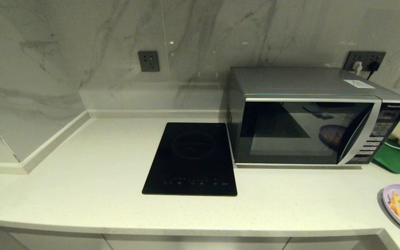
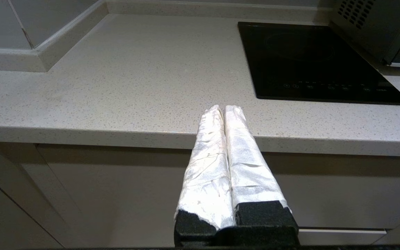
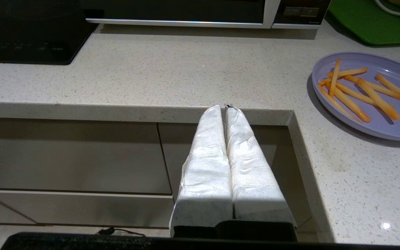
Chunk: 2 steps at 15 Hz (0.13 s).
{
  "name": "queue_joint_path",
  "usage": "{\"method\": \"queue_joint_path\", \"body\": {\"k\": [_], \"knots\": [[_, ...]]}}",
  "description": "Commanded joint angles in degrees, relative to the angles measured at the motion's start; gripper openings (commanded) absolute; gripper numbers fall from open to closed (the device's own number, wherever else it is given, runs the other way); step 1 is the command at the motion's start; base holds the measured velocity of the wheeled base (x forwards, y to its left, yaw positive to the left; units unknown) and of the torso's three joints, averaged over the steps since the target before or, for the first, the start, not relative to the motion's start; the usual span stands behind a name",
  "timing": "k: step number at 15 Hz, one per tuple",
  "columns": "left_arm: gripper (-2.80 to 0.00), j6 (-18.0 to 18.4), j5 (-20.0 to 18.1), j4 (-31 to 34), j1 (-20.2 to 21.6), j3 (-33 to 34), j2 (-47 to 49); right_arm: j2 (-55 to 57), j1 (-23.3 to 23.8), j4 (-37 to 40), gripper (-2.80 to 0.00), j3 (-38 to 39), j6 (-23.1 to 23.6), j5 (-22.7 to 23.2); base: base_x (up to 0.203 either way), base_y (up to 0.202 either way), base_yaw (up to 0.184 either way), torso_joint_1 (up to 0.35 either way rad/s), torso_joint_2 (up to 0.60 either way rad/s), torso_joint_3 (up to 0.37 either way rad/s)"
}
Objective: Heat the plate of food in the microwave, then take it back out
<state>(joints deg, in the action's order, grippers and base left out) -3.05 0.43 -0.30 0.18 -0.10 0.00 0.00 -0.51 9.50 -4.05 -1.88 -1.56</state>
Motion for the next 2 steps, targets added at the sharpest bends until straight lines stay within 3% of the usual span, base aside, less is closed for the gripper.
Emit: {"method": "queue_joint_path", "body": {"k": [1, 2], "knots": [[-2.8, -0.03, 0.01, -0.05, -0.01, 0.01, 0.0, 0.11, -0.02, 0.08, -2.8, 0.0, -0.06, -0.02, 0.0, 0.0, 0.0, 0.0, 0.0, 0.0], [-2.8, -0.03, 0.01, -0.05, -0.01, 0.01, 0.0, 0.09, -0.02, 0.08, -2.8, 0.0, -0.06, -0.1, 0.0, 0.0, 0.0, 0.0, 0.0, 0.0]]}}
